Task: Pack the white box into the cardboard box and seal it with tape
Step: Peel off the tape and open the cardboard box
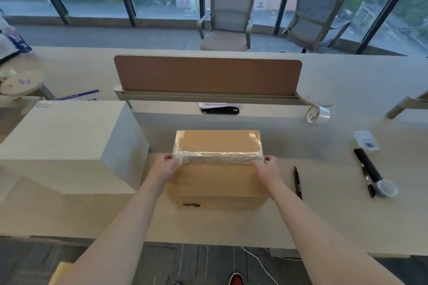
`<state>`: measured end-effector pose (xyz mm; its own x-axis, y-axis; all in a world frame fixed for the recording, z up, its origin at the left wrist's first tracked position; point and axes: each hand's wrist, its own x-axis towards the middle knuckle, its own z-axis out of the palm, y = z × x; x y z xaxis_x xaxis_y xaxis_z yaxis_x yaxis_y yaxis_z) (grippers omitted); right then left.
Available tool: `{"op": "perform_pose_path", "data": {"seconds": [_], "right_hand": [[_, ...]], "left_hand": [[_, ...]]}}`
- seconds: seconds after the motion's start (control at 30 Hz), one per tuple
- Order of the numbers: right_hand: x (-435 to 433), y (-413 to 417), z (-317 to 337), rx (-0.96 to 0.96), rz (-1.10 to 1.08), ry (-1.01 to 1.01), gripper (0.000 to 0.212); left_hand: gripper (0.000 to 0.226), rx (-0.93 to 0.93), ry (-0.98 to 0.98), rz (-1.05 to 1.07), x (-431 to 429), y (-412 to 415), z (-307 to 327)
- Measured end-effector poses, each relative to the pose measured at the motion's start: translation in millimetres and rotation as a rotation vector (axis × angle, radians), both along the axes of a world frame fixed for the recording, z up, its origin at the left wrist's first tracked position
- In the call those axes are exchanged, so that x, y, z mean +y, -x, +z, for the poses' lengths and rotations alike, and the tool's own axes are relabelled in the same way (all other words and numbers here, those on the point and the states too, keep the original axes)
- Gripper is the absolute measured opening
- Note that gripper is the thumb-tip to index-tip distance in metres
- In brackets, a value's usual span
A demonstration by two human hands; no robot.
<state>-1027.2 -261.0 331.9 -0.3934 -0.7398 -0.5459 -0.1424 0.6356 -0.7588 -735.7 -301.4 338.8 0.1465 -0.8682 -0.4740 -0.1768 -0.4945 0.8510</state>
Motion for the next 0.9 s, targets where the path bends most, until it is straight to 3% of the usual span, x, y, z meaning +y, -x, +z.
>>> {"op": "perform_pose_path", "data": {"seconds": [0.13, 0.23, 0.33, 0.43, 0.57, 0.67, 0.8, 0.9], "right_hand": [[0.5, 5.4, -6.3, -0.037, -0.019, 0.023, 0.037], [-1.3, 5.5, -2.2, 0.021, -0.078, 0.061, 0.033], [2.7, 8.7, 11.6, 0.167, -0.144, 0.088, 0.054], [5.5, 13.1, 31.2, 0.189, -0.181, 0.083, 0.069], [1.7, 27.4, 38.8, 0.152, -0.161, -0.008, 0.089], [8.7, 28.5, 33.5, 0.224, -0.013, -0.121, 0.066], [22.9, 2.5, 53.9, 0.485, 0.304, -0.249, 0.046], [28.6, -11.0, 64.3, 0.612, 0.473, -0.299, 0.034]], "left_hand": [[0.003, 0.006, 0.024, 0.036, -1.3, 8.2, 3.8], [0.012, -0.044, 0.05, 0.077, -4.7, 4.1, 3.5], [0.026, -0.066, 0.025, 0.113, -5.7, -5.4, 8.2], [0.047, -0.138, 0.039, 0.105, -8.0, -14.4, 20.9], [0.062, -0.228, 0.009, -0.083, -8.6, -17.7, 41.8], [0.064, -0.324, -0.008, -0.285, -2.7, -23.1, 53.9], [0.051, -0.484, -0.066, -0.663, 0.9, -23.8, 54.7], [0.046, -0.614, -0.059, -0.831, 4.4, -18.8, 42.9]]}}
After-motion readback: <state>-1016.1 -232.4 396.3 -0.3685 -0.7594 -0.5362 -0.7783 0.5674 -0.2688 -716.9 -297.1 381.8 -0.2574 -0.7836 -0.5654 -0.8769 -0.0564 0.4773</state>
